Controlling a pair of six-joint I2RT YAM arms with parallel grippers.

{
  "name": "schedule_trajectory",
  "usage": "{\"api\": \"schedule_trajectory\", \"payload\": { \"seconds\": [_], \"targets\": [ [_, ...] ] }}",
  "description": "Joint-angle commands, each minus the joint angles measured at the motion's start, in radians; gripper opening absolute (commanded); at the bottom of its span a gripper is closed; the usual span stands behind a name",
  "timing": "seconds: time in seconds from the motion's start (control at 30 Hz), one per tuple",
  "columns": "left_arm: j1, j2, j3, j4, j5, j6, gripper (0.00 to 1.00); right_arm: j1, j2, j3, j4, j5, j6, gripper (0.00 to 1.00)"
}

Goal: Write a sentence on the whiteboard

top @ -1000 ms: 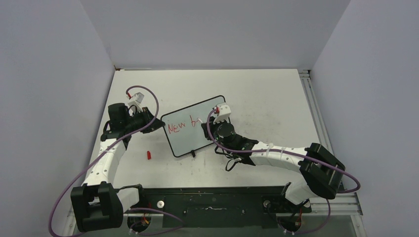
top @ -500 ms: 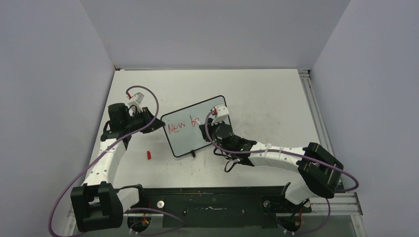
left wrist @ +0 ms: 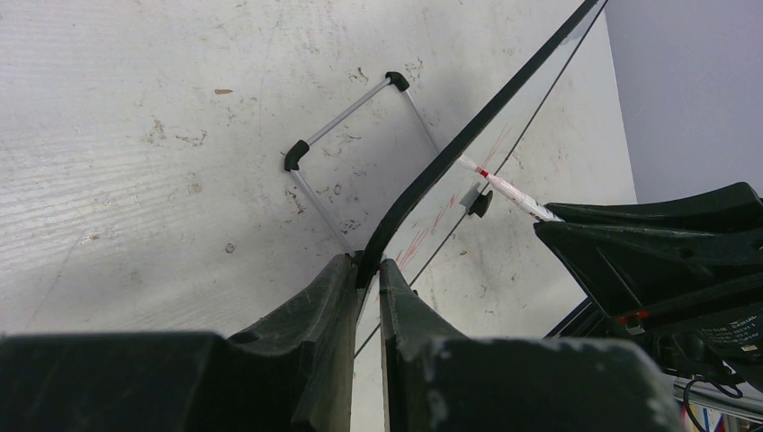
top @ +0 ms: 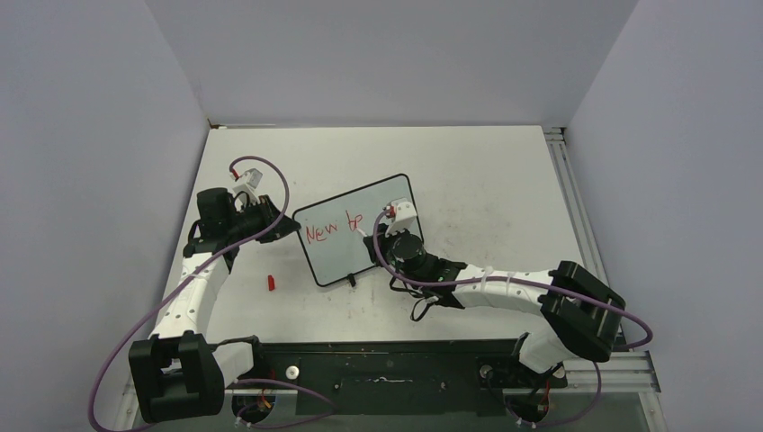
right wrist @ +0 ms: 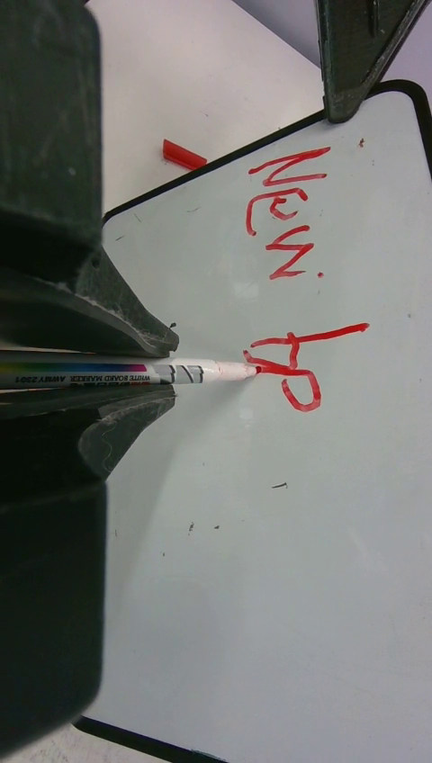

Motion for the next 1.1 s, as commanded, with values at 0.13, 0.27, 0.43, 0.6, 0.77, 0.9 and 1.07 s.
{"api": "schedule_trajectory", "payload": {
  "seconds": [0.13, 0.27, 0.43, 0.6, 0.77, 0.9, 1.07],
  "targets": [
    [-0.004, -0.023, 0.019, 0.015, 0.014, 0.004, 0.10, -0.003, -0.039, -0.017, -0.028, 0.104, 0.015, 0.05],
    [-0.006, -0.022, 0.021, 0.017, 0.013, 0.004, 0.10, -0.005, -0.053, -0.017, -0.041, 0.130, 0.007, 0.05],
    [-0.008, -0.022, 0.022, 0.016, 0.014, 0.004, 0.10, -0.010, -0.057, -0.010, -0.044, 0.134, 0.004, 0.05],
    [-0.011, -0.021, 0.022, 0.016, 0.010, 0.004, 0.10, -0.008, -0.076, -0.001, -0.036, 0.084, -0.024, 0.05],
    [-0.013, -0.020, 0.023, 0.015, 0.003, 0.004, 0.10, 0.002, -0.130, 0.001, -0.031, 0.005, -0.073, 0.05],
    [-0.013, -0.020, 0.022, 0.012, -0.001, 0.006, 0.10, 0.001, -0.173, 0.012, -0.074, -0.013, -0.084, 0.05],
    [-0.012, -0.018, 0.023, 0.008, -0.006, 0.010, 0.10, -0.017, -0.208, 0.025, -0.128, -0.043, -0.091, 0.05]
  ]
}}
